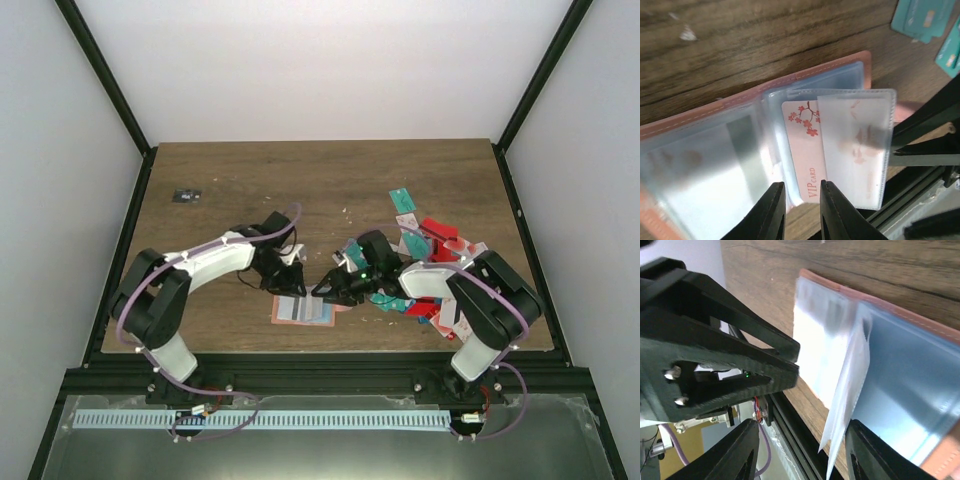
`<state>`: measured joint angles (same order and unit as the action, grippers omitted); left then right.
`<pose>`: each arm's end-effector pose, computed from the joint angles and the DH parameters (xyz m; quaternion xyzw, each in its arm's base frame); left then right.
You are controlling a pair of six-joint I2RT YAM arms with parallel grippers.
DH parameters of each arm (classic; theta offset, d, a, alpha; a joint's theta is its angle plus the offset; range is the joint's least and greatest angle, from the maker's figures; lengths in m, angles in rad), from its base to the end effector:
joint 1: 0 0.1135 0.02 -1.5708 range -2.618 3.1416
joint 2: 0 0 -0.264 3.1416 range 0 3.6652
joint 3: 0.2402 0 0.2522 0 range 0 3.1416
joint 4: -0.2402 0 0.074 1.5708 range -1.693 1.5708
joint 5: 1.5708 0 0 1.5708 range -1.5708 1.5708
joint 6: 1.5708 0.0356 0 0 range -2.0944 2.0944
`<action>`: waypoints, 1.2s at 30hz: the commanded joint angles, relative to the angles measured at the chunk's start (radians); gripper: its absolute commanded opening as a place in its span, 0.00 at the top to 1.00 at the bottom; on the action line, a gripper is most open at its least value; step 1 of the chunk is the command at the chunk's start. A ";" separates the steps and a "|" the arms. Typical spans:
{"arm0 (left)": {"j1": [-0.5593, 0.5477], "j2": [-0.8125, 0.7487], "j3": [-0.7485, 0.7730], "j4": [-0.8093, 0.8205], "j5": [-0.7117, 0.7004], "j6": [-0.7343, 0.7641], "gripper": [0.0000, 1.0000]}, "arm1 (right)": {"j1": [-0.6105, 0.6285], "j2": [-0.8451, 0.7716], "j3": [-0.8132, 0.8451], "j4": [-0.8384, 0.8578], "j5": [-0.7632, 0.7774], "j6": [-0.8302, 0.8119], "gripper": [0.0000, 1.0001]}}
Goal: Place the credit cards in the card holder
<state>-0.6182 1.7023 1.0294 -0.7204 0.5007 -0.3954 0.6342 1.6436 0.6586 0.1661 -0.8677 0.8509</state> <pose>0.2363 -0.1890 0.1659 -0.1291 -0.9566 0.2574 0.0447 0.2182 0.1942 0.1350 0.0622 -0.8557 -0.5133 0.0189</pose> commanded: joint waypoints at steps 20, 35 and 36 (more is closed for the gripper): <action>0.296 -0.354 0.013 -0.226 -0.165 0.077 0.71 | 0.182 0.290 0.517 -0.065 -0.177 -0.015 0.48; 0.228 -0.369 -0.001 -0.065 0.056 0.009 0.68 | -0.016 -0.104 0.355 -0.486 0.256 -0.116 0.43; 0.212 -0.352 0.000 -0.047 0.065 0.007 0.68 | -0.035 -0.142 0.318 -0.496 0.282 -0.115 0.42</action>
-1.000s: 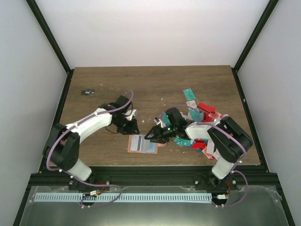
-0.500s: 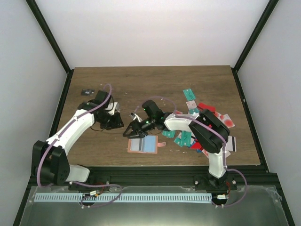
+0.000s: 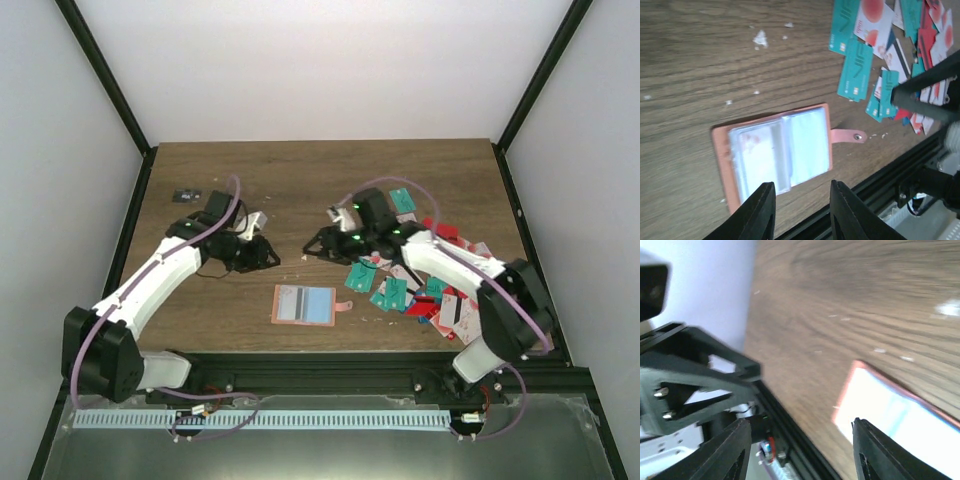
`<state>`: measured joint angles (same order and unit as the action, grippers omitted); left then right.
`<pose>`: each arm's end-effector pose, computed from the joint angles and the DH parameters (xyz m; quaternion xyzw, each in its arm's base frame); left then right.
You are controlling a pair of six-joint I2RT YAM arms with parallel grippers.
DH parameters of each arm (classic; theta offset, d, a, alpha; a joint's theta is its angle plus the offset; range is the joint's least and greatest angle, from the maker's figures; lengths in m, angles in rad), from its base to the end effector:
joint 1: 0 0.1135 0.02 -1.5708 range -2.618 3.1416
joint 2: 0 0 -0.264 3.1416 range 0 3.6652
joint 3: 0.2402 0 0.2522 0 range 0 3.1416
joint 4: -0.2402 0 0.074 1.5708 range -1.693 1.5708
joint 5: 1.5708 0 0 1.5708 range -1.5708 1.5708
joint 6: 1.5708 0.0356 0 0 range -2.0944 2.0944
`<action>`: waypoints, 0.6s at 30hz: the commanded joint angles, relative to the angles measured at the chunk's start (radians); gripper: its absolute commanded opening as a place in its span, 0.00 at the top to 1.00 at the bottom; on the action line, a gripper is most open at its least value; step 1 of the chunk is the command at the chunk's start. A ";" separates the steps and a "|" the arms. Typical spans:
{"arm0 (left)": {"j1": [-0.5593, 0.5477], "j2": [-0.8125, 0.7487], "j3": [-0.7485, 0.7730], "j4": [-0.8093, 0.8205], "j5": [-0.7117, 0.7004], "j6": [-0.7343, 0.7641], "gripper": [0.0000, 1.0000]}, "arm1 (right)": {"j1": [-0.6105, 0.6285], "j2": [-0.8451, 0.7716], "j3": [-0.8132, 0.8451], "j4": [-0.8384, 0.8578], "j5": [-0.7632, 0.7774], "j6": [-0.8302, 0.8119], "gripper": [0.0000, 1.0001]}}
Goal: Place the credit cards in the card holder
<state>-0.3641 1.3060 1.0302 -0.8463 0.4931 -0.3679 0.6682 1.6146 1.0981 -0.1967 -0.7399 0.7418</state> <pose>0.2263 -0.1043 0.2644 0.0525 0.9456 -0.2994 0.1163 0.2599 0.2357 0.2428 -0.1190 0.8529 0.5017 0.0821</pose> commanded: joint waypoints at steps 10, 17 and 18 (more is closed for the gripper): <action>-0.268 0.318 0.114 0.232 0.132 -0.034 0.68 | -0.300 -0.402 -0.373 -0.423 0.403 -0.030 0.39; -0.388 0.564 0.333 0.231 0.153 -0.018 0.72 | -0.342 -0.436 -0.419 -0.511 0.529 0.014 0.39; -0.401 0.601 0.376 0.219 0.153 -0.010 0.73 | -0.345 -0.438 -0.426 -0.513 0.534 0.018 0.39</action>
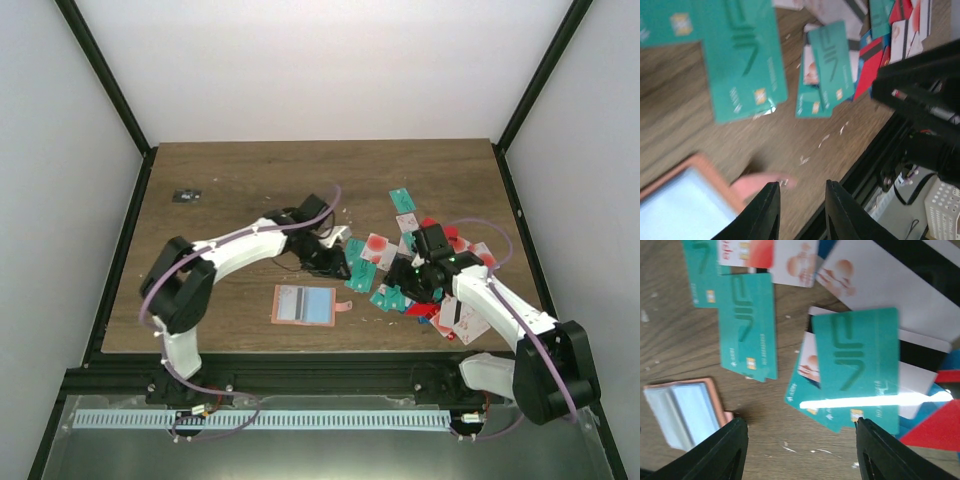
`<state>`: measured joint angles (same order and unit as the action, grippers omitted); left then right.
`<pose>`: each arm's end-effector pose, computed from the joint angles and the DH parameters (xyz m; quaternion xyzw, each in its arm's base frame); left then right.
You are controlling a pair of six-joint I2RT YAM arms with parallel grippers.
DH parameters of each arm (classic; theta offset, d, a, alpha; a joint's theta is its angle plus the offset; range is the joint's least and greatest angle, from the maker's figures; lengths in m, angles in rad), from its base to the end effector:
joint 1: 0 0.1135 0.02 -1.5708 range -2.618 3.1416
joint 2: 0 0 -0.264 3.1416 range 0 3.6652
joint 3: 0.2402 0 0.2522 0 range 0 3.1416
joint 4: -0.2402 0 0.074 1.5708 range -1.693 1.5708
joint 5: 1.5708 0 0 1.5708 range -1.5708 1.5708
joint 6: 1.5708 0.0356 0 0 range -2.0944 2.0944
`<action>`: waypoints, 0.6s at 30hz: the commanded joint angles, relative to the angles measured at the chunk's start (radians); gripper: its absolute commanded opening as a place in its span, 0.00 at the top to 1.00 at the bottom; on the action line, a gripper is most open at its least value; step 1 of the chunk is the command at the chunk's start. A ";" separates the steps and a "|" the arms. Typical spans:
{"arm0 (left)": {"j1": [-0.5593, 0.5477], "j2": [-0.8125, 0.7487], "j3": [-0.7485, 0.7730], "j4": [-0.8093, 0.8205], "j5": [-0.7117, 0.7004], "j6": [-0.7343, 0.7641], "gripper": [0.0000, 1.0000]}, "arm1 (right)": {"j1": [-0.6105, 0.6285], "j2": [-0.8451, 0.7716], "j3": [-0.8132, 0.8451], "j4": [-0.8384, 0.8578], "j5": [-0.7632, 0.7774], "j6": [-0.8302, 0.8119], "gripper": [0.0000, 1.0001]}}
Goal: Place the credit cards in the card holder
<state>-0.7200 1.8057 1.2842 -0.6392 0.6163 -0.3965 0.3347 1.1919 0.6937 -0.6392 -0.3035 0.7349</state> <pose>0.2607 -0.2560 0.2057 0.2112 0.9108 -0.3546 0.0073 0.1963 0.0795 0.1964 0.1600 0.9526 0.2353 0.1076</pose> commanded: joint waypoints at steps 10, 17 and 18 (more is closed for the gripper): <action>-0.125 0.365 0.399 -0.070 0.038 0.061 0.77 | -0.089 -0.004 -0.074 -0.013 0.069 -0.016 0.40; -0.146 0.465 0.446 -0.054 0.048 0.061 0.77 | -0.093 0.105 -0.085 0.059 0.021 -0.051 0.41; -0.147 0.478 0.453 -0.054 0.049 0.062 0.77 | -0.094 0.121 -0.088 0.063 0.018 -0.057 0.42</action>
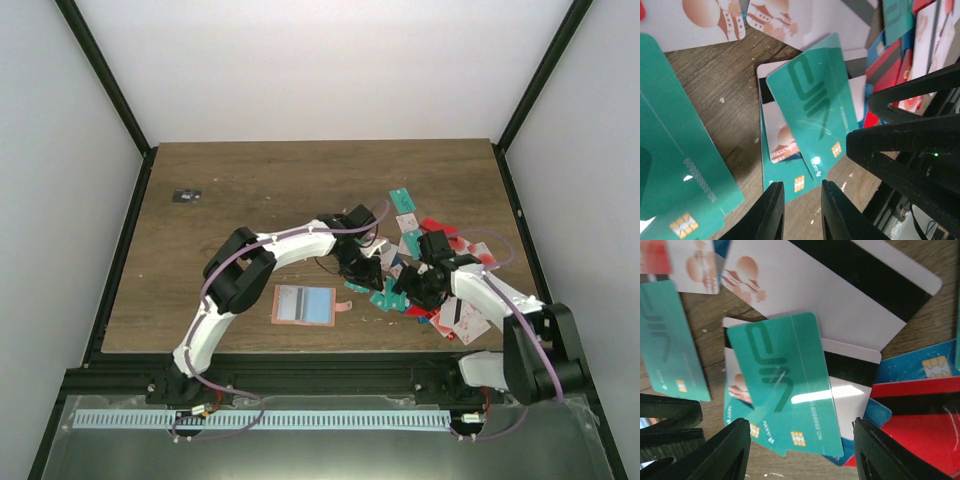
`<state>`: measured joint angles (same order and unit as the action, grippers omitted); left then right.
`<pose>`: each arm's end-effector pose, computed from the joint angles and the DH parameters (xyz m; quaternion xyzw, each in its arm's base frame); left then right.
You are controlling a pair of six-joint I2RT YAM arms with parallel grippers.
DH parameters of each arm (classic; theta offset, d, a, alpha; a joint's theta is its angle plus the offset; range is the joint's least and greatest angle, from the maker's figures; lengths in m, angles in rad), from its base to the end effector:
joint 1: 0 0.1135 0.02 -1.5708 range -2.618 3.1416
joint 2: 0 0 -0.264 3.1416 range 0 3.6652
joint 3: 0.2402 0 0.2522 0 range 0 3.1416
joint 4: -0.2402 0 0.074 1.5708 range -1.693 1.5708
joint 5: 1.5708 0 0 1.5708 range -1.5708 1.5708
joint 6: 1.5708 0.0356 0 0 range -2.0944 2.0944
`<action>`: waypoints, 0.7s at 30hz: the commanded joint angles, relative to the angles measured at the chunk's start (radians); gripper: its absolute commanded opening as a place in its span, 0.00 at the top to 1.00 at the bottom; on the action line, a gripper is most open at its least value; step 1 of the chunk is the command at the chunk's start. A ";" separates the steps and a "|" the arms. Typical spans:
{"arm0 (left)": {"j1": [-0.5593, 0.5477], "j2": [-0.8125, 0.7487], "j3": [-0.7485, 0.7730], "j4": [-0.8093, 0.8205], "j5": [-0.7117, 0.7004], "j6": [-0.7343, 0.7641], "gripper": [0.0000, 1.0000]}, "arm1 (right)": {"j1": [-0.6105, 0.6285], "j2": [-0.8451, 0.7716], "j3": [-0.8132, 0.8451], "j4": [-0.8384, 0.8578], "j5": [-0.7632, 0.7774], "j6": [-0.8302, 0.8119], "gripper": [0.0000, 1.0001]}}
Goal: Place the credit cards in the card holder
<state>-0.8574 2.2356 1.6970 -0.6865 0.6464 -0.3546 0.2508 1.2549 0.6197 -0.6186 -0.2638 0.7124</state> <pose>0.2839 -0.3608 0.1508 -0.2853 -0.8911 0.3501 0.0442 0.1958 0.0598 0.1644 0.2037 0.9577 0.1876 0.0785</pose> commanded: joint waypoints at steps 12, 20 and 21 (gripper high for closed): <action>-0.017 0.125 -0.007 0.027 0.069 0.048 0.78 | -0.010 0.126 -0.087 0.210 -0.356 -0.083 0.50; -0.023 0.004 -0.214 0.083 0.133 0.088 0.78 | -0.009 0.014 -0.138 0.270 -0.488 -0.010 0.53; -0.026 -0.016 -0.241 0.086 0.146 0.098 0.78 | -0.009 0.005 -0.150 0.276 -0.507 0.003 0.52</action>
<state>-0.8440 2.2448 1.5696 -0.6056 0.7555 -0.3073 0.2295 1.3003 0.4923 -0.4110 -0.6319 0.6712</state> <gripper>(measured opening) 0.219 0.476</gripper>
